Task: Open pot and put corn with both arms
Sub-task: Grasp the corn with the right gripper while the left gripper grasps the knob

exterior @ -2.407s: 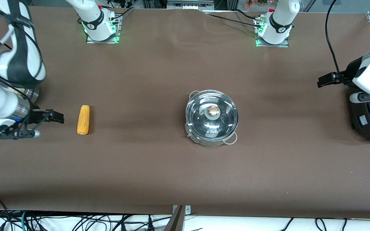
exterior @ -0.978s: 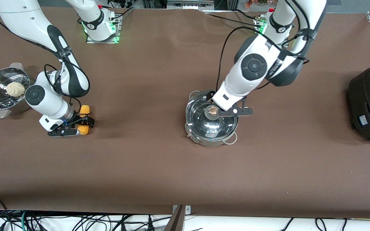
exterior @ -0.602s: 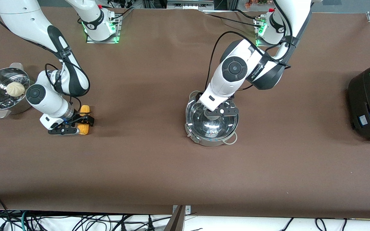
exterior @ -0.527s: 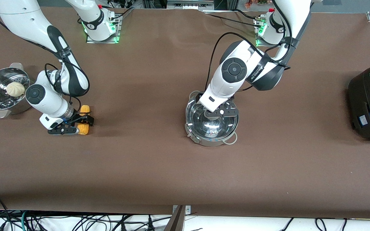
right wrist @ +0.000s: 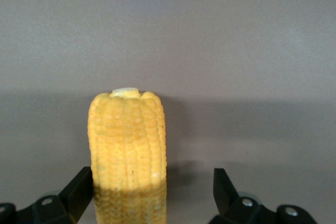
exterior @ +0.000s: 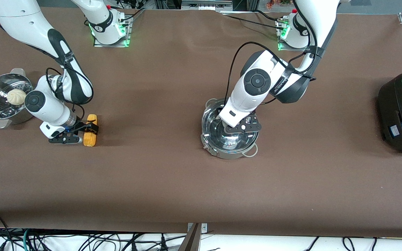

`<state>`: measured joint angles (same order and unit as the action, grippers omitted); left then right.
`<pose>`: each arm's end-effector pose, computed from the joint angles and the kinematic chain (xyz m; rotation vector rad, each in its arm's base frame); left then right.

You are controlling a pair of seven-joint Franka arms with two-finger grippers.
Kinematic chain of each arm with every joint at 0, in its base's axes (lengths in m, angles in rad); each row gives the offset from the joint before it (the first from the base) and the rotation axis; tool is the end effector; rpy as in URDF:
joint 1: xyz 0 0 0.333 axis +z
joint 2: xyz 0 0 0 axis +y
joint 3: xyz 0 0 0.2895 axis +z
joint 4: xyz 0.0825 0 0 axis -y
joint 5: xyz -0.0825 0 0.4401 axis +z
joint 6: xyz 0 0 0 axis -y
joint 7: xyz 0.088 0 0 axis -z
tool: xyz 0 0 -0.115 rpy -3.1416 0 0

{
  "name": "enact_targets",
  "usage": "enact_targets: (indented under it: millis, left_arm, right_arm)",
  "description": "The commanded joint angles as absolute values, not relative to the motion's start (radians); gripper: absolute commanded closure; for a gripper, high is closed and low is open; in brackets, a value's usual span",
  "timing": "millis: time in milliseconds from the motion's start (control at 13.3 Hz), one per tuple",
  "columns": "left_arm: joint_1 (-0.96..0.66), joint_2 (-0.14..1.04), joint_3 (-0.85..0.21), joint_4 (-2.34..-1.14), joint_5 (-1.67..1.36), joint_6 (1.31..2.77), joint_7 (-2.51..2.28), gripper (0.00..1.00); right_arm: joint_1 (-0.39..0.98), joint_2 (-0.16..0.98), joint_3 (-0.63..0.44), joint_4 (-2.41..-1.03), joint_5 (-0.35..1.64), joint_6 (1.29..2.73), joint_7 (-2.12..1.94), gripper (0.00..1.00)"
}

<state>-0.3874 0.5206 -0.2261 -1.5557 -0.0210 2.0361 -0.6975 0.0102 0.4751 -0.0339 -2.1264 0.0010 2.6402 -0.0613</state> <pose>0.6009 -0.4046 0.2922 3.0453 0.1848 -0.1554 0.5951 -0.0154 0.1063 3.1238 0.0637 0.0598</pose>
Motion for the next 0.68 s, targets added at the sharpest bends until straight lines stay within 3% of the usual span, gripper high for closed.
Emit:
enact_targets:
  millis: [0,150,226,301,376,451,602]
  left_arm:
    - [-0.405,0.54,-0.21,-1.519,0.0,2.033,-0.692,0.09]
    - [-0.411,0.541,-0.206,-1.517,0.0,2.033,-0.692,0.11]
    - [-0.417,0.541,-0.201,-1.517,0.0,2.033,-0.692,0.16]
    - [-0.42,0.545,-0.199,-1.517,-0.002,2.033,-0.692,0.19]
    - [-0.42,0.546,-0.199,-1.516,0.0,2.033,-0.692,0.2]
    - [-0.42,0.549,-0.198,-1.514,0.0,2.033,-0.69,0.21]
    - [-0.429,0.554,-0.193,-1.505,0.0,2.033,-0.692,0.23]
  right_arm:
    - [0.003,0.459,-0.028,-2.161,-0.006,2.668,-0.072,0.0]
    - [0.003,0.459,-0.028,-2.164,-0.006,2.668,-0.071,0.01]
    - [0.003,0.457,-0.026,-2.169,-0.006,2.668,-0.072,0.26]
    - [0.005,0.453,-0.023,-2.169,-0.008,2.662,-0.074,0.65]
    - [0.006,0.451,-0.02,-2.168,-0.008,2.657,-0.078,0.91]
    - [0.009,0.451,-0.018,-2.163,-0.009,2.655,-0.08,1.0]
    - [0.011,0.453,-0.018,-2.161,-0.009,2.655,-0.08,1.0]
